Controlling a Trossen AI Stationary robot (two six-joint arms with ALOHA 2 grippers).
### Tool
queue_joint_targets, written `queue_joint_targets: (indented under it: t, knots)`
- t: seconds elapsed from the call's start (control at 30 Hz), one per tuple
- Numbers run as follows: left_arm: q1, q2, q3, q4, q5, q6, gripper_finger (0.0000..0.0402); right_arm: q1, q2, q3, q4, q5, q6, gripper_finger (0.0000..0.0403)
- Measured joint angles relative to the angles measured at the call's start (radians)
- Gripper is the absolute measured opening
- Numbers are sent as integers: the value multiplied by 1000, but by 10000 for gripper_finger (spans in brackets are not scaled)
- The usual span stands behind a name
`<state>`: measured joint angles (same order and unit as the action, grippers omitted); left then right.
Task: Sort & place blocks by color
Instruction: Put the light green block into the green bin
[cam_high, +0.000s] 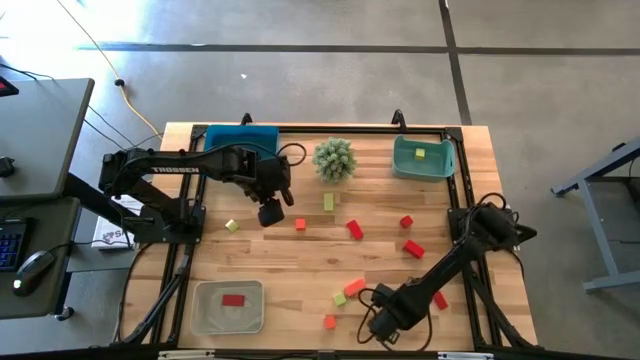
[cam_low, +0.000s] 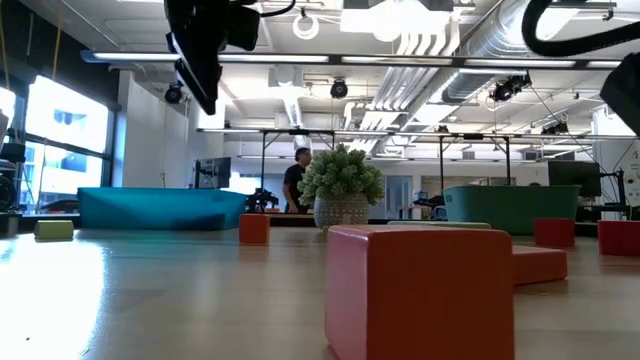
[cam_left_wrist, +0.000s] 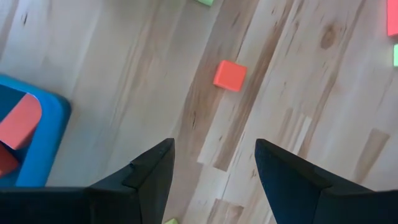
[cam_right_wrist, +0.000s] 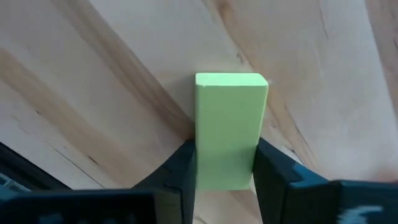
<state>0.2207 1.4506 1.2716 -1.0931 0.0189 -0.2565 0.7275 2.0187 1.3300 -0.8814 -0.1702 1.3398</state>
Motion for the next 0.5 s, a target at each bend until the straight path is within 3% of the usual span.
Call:
queue_joint_targets:
  t: [0.2, 0.5]
  knots:
    - [0, 0, 0, 0, 0, 89, 212, -55, 3, 18, -5, -20, 15, 95]
    - [0, 0, 0, 0, 0, 200, 211, -183, 8, 158, -67, 201, 9, 95]
